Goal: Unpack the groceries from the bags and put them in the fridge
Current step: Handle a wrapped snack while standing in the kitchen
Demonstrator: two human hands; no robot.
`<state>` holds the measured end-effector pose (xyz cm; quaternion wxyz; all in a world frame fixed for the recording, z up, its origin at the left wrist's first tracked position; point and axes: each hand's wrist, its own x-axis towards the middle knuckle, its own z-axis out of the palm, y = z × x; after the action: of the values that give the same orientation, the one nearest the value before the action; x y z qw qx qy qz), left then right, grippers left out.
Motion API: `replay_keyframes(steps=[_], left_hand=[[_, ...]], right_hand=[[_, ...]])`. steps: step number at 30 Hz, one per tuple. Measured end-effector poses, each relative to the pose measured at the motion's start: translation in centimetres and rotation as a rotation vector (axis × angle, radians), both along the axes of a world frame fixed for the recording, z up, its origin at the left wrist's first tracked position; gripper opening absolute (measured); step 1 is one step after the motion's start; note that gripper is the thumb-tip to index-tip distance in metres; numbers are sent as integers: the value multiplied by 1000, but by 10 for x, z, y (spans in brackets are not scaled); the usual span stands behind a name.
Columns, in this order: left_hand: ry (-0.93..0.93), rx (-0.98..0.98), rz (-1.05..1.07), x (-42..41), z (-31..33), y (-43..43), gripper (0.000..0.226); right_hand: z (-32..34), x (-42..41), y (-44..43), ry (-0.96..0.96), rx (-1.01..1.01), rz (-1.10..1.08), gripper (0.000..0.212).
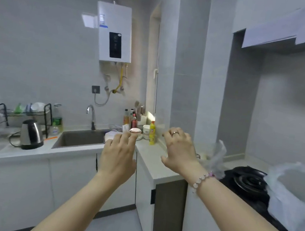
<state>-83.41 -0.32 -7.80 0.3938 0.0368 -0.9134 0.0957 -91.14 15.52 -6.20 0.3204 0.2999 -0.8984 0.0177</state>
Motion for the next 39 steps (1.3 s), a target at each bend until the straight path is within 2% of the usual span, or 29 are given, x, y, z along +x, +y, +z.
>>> replay_keyframes(steps=[6,10,14,18,23,26,32,39], left_hand=[[-44,-49,-47,-74,-1,40,68],[-36,-35,-127,-131,2,73,61],[-72,-33,-199,-187,-11,96,66],[-126,9,-236,-243,-26,113,69],[-197,166,-263,-297,-49,129,63],[-269,142,-245,-315,-60,134,61],[-267,95,-249,-369,-61,129,57],[-365,36,-294,-450,-92,122,52]], right_hand=[[-14,-61,72,-13,31,-212,49],[-11,-106,111,-18,14,-275,52],[-14,-150,136,-56,-18,-335,59],[-30,-188,149,-119,17,-322,54],[-40,-230,164,-149,45,-311,53],[-50,-251,168,-184,46,-310,54],[-74,-292,156,-178,0,-298,52],[-108,-359,139,-234,-9,-387,47]])
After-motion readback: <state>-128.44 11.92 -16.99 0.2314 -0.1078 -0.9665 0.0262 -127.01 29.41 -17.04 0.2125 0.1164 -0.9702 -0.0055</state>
